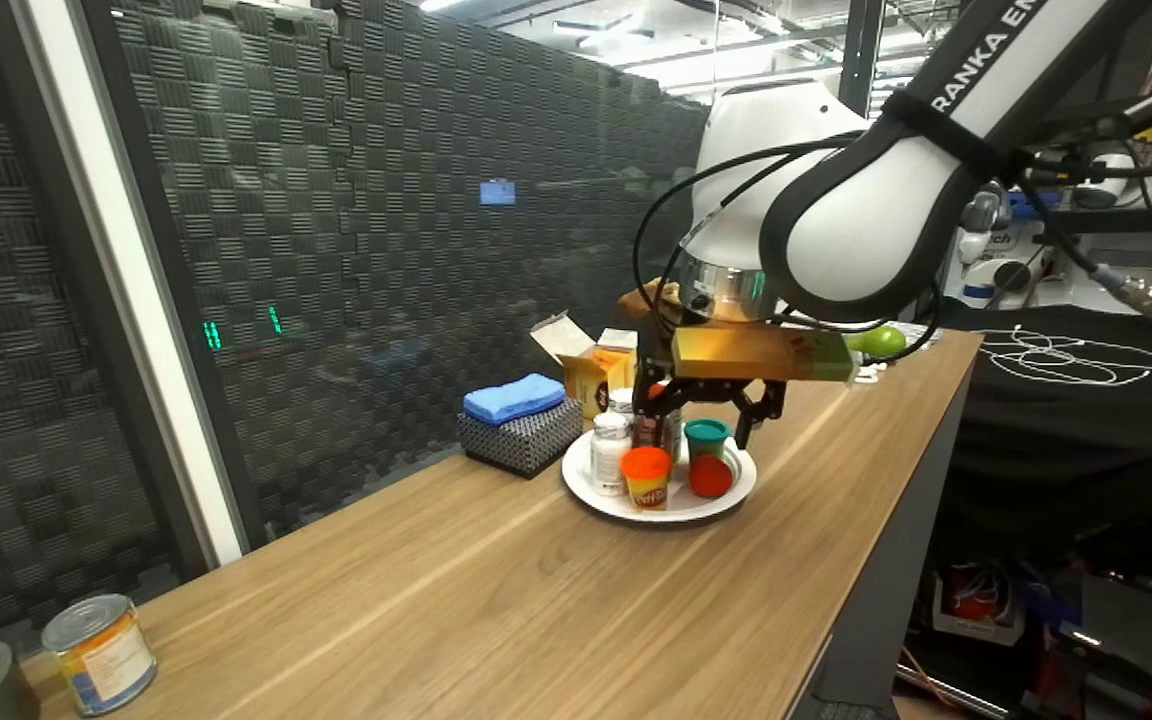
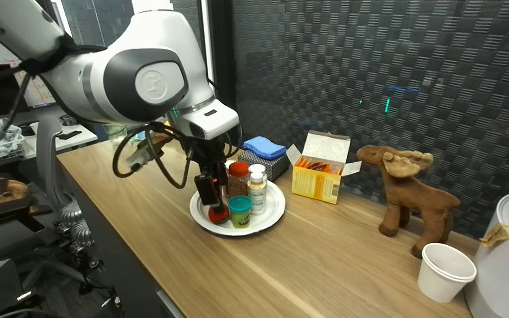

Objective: Pick the bottles and a red object and put them on the plate

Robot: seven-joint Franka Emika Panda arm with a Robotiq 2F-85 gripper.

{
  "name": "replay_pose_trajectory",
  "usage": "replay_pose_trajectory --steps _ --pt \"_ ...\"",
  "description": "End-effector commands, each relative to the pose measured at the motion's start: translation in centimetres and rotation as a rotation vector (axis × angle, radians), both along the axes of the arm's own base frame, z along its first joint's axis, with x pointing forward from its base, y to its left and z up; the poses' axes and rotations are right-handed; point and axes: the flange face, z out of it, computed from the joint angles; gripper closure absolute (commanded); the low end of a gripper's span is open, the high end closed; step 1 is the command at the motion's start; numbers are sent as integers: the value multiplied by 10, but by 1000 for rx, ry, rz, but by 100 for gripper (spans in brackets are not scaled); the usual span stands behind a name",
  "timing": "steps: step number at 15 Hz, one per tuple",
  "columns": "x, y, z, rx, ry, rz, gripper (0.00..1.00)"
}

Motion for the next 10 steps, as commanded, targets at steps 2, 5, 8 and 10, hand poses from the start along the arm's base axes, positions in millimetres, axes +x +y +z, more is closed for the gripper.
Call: replay_pose_trajectory --steps 2,5,8,10 --pt "-13 -5 43 17 -6 32 0" --pt "-28 -6 80 51 39 88 0" --pt "-43 -7 121 77 97 143 0" --pt "-56 -5 144 95 141 174 0"
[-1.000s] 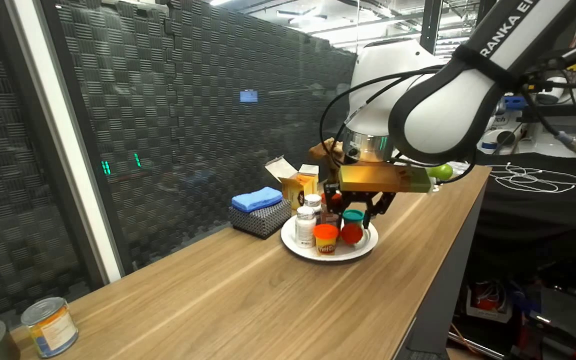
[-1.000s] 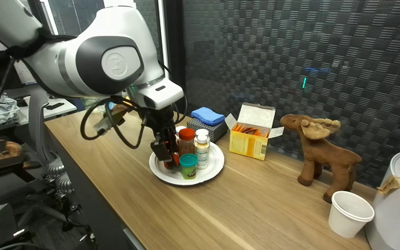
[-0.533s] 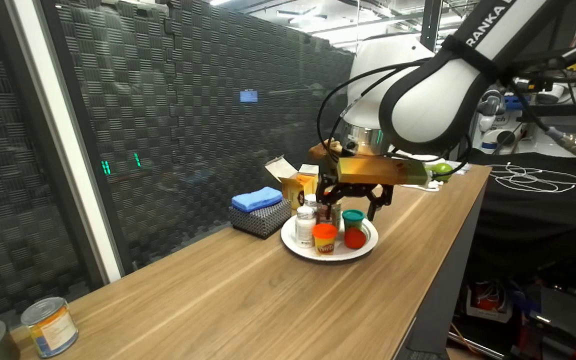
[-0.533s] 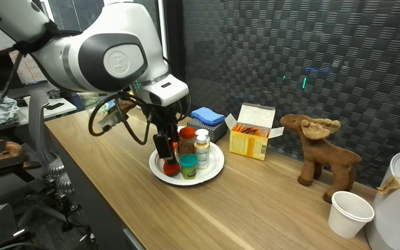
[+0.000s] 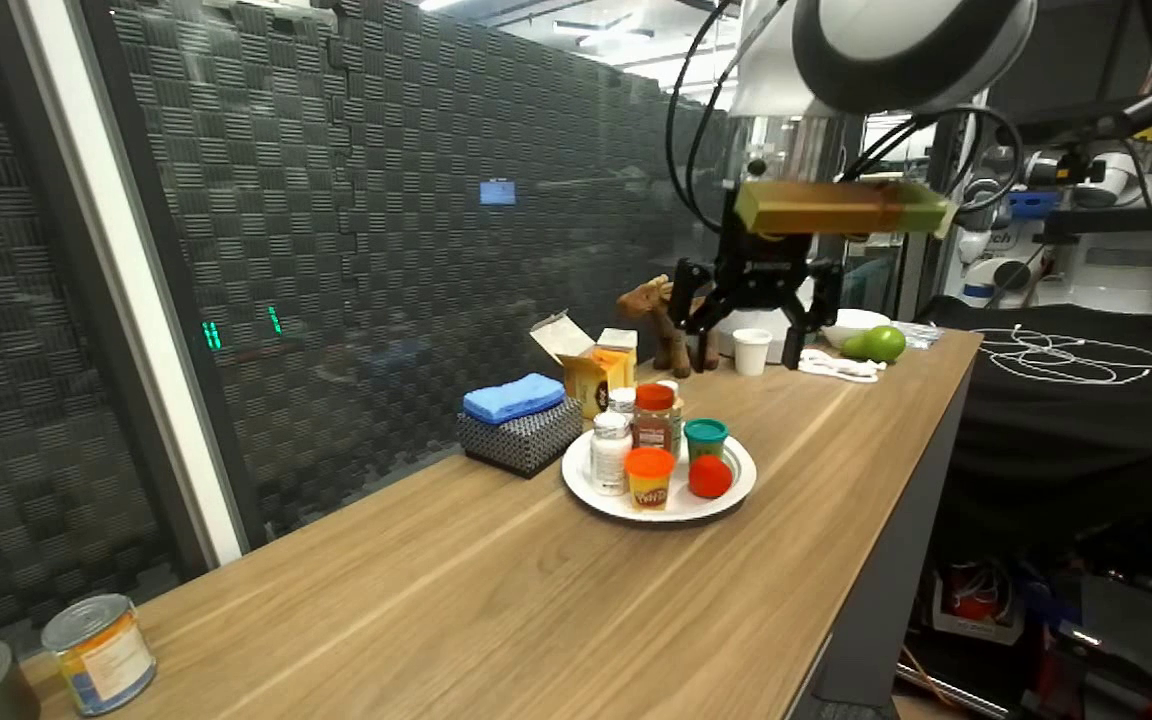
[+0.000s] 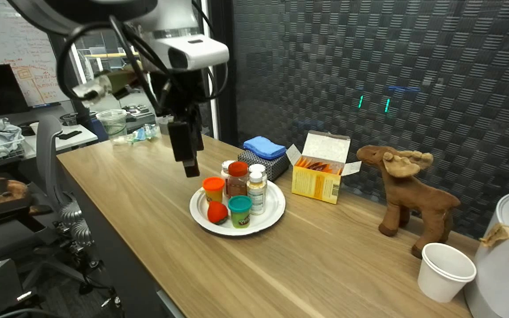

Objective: Pick the bottles and a red object and put them on the plate

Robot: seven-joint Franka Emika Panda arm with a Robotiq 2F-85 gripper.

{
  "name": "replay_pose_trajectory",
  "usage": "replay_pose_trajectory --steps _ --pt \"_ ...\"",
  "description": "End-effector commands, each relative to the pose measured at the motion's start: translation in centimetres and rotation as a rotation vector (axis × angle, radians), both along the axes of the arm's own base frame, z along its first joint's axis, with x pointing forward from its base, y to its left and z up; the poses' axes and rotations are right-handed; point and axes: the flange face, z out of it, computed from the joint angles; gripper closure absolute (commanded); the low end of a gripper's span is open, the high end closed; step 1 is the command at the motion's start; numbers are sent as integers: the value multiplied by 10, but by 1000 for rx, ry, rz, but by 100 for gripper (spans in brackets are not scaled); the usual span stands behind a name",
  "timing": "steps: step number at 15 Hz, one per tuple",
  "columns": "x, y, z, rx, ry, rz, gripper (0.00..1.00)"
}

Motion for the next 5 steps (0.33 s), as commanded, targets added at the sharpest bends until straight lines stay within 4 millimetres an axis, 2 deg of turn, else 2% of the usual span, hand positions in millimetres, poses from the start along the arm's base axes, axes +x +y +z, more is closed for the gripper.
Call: replay_pose_trajectory --steps 1,2,5 --pt "-30 7 49 45 53 76 0" --pt "-15 2 25 17 42 34 0" --pt "-28 5 46 26 53 59 0"
